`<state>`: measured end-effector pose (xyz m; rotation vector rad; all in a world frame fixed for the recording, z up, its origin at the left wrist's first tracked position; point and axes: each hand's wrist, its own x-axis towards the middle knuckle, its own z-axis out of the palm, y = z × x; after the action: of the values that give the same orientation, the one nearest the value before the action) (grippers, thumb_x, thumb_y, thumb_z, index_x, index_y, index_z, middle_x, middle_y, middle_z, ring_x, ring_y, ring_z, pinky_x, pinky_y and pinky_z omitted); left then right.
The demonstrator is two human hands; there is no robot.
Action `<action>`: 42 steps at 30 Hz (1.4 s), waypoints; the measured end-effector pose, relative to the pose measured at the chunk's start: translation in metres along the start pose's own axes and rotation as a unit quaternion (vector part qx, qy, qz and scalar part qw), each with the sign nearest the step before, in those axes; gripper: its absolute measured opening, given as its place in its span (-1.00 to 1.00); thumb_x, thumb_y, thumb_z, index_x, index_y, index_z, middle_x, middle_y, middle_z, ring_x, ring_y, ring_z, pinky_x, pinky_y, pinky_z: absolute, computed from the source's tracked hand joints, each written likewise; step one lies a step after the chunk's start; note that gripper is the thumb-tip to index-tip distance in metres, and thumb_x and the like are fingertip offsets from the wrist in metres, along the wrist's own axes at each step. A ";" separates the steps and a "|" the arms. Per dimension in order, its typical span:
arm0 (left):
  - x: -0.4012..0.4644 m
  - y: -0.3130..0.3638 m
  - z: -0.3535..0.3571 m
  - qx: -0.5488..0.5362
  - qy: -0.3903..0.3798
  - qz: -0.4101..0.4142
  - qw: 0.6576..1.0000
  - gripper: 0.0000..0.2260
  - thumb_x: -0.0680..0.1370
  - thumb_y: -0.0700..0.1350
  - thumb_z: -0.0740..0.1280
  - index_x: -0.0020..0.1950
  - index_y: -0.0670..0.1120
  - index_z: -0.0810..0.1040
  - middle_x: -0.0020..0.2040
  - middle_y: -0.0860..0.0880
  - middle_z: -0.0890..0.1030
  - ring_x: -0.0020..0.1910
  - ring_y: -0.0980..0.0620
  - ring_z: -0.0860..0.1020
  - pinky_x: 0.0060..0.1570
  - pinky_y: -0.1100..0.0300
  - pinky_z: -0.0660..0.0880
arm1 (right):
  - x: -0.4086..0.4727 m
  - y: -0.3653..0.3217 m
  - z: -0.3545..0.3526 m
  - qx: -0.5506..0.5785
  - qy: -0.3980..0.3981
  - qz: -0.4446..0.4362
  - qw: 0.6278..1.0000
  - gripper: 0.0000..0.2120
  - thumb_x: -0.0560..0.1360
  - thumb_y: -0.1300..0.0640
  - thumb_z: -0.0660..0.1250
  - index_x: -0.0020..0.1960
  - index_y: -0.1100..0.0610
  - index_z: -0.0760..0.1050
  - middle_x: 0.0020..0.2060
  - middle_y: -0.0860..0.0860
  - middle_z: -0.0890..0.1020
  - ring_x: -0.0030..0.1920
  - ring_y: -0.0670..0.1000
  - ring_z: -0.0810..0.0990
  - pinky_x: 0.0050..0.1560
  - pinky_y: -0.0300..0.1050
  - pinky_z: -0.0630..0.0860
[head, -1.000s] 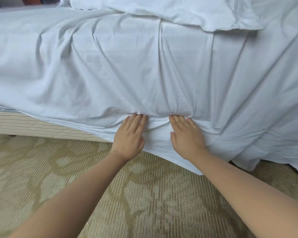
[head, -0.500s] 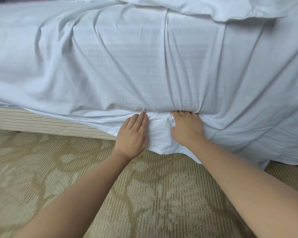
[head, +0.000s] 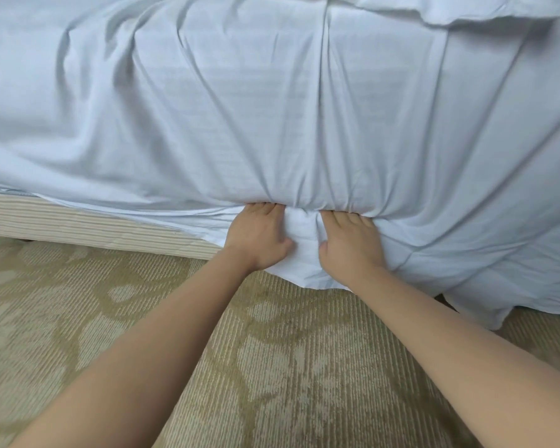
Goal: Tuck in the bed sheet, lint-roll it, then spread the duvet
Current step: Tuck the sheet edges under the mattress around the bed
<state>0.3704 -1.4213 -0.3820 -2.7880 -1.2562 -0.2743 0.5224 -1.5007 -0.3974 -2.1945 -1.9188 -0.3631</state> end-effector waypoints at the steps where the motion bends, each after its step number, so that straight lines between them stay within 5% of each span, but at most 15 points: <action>1: 0.004 -0.001 -0.002 -0.006 -0.018 -0.008 1.000 -0.57 0.44 0.07 0.23 0.22 -0.14 0.46 0.16 -0.12 0.58 0.18 -0.12 0.48 0.15 0.13 0.27 | 0.006 -0.003 -0.003 0.001 -0.020 0.005 1.000 -0.62 0.46 0.12 0.21 0.26 0.15 0.47 0.12 0.06 0.61 0.12 0.10 0.56 0.15 -0.06 0.38; 5: 0.009 -0.003 -0.002 0.030 -0.054 -0.009 0.998 -0.51 0.46 0.05 0.31 0.33 -0.12 0.36 0.28 -0.10 0.50 0.28 -0.10 0.41 0.25 0.12 0.22 | 0.025 -0.011 -0.009 0.044 -0.062 0.076 0.994 -0.66 0.47 0.10 0.24 0.25 0.07 0.43 0.20 0.01 0.56 0.22 0.05 0.49 0.17 -0.11 0.29; 11: -0.021 -0.010 -0.003 0.099 -0.025 0.049 0.994 -0.40 0.52 -0.13 0.23 0.53 -0.20 0.14 0.46 -0.16 0.32 0.42 -0.13 0.29 0.43 0.08 0.11 | -0.002 0.001 -0.001 -0.016 -0.022 -0.014 1.000 -0.56 0.45 0.22 0.26 0.33 0.21 0.41 0.18 0.10 0.58 0.19 0.13 0.52 0.21 -0.02 0.35; 15: -0.040 -0.024 0.004 0.089 0.045 0.138 0.985 -0.58 0.39 -0.21 0.19 0.21 -0.27 0.56 0.23 -0.25 0.56 0.16 -0.26 0.56 0.13 -0.07 0.51 | -0.026 0.007 0.004 -0.028 0.084 -0.172 0.981 -0.69 0.34 0.21 0.24 0.01 0.25 0.60 -0.01 0.17 0.65 -0.01 0.18 0.64 -0.02 0.07 0.59; 18: -0.043 -0.026 0.001 0.124 0.033 0.170 0.977 -0.56 0.23 -0.19 0.46 0.10 -0.22 0.62 0.20 -0.22 0.58 0.14 -0.21 0.58 0.09 -0.05 0.53 | -0.040 -0.002 0.003 -0.037 -0.050 -0.286 0.956 -0.72 0.33 0.22 0.38 0.05 0.15 0.53 -0.13 0.04 0.56 -0.12 0.08 0.55 -0.21 -0.06 0.47; 20: -0.043 -0.024 -0.002 0.135 0.014 0.160 0.978 -0.52 0.13 -0.19 0.54 0.04 -0.20 0.63 0.21 -0.19 0.57 0.14 -0.17 0.56 0.10 0.02 0.49 | -0.042 -0.014 0.001 -0.039 -0.194 -0.239 0.951 -0.59 0.49 0.23 0.24 0.33 0.08 0.36 -0.07 0.04 0.54 -0.08 0.07 0.51 -0.24 -0.05 0.39; 23: -0.043 -0.020 -0.004 0.134 0.018 0.150 0.979 -0.67 0.15 -0.23 0.52 -0.10 -0.16 0.64 0.22 -0.17 0.55 0.14 -0.15 0.51 0.04 0.04 0.47 | -0.041 -0.029 0.007 -0.072 -0.255 -0.163 0.950 -0.45 0.53 0.27 0.16 0.48 0.01 0.19 -0.05 0.06 0.56 -0.09 0.07 0.54 -0.31 -0.07 0.37; 29: -0.044 -0.021 -0.006 0.141 0.003 0.120 0.983 -0.59 0.12 -0.12 0.57 -0.07 -0.11 0.63 0.12 -0.13 0.59 -0.02 -0.12 0.58 -0.05 0.06 0.42 | -0.024 -0.019 0.005 -0.135 -0.116 -0.046 0.983 -0.27 0.51 0.13 0.25 0.55 -0.09 -0.06 0.22 0.10 0.39 0.20 0.13 0.39 0.17 0.00 0.31; 33: -0.047 -0.020 -0.003 0.130 -0.013 0.079 0.988 -0.61 0.47 -0.07 0.37 0.29 -0.08 0.46 0.26 -0.08 0.46 0.17 -0.10 0.47 0.07 0.06 0.38 | -0.032 -0.016 0.005 -0.088 -0.127 -0.044 0.987 -0.19 0.45 0.21 0.29 0.55 0.01 -0.09 0.39 0.15 0.19 0.35 0.16 0.27 0.30 0.02 0.30; 36: -0.047 -0.015 -0.001 0.131 -0.030 0.041 0.990 -0.63 0.57 -0.07 0.23 0.37 -0.04 0.34 0.27 -0.04 0.41 0.23 -0.07 0.40 0.09 0.10 0.32 | -0.041 -0.018 0.006 -0.059 -0.126 -0.058 0.989 -0.25 0.45 0.22 0.29 0.54 0.14 0.00 0.42 0.12 0.15 0.38 0.13 0.24 0.32 0.00 0.28; 39: -0.045 -0.012 -0.002 0.128 -0.045 0.039 0.990 -0.69 0.58 -0.08 0.19 0.32 -0.05 0.38 0.23 -0.04 0.43 0.20 -0.06 0.41 0.04 0.11 0.34 | -0.041 -0.020 0.005 0.012 -0.115 -0.057 0.992 -0.51 0.47 0.27 0.26 0.39 0.21 0.30 0.33 0.10 0.28 0.32 0.11 0.30 0.29 -0.02 0.33; 42: -0.043 -0.008 -0.004 0.101 -0.040 0.012 0.994 -0.74 0.59 -0.07 0.19 0.27 -0.07 0.40 0.16 -0.05 0.48 0.16 -0.09 0.46 -0.04 0.07 0.36 | -0.034 -0.015 0.004 0.087 -0.013 -0.106 0.990 -0.80 0.38 0.40 0.35 -0.02 0.24 0.59 -0.08 0.08 0.50 -0.07 0.12 0.50 -0.12 0.02 0.53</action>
<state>0.3357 -1.4485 -0.3865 -2.6628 -1.1921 -0.0323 0.5032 -1.5299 -0.4117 -1.9029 -2.1176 -0.1916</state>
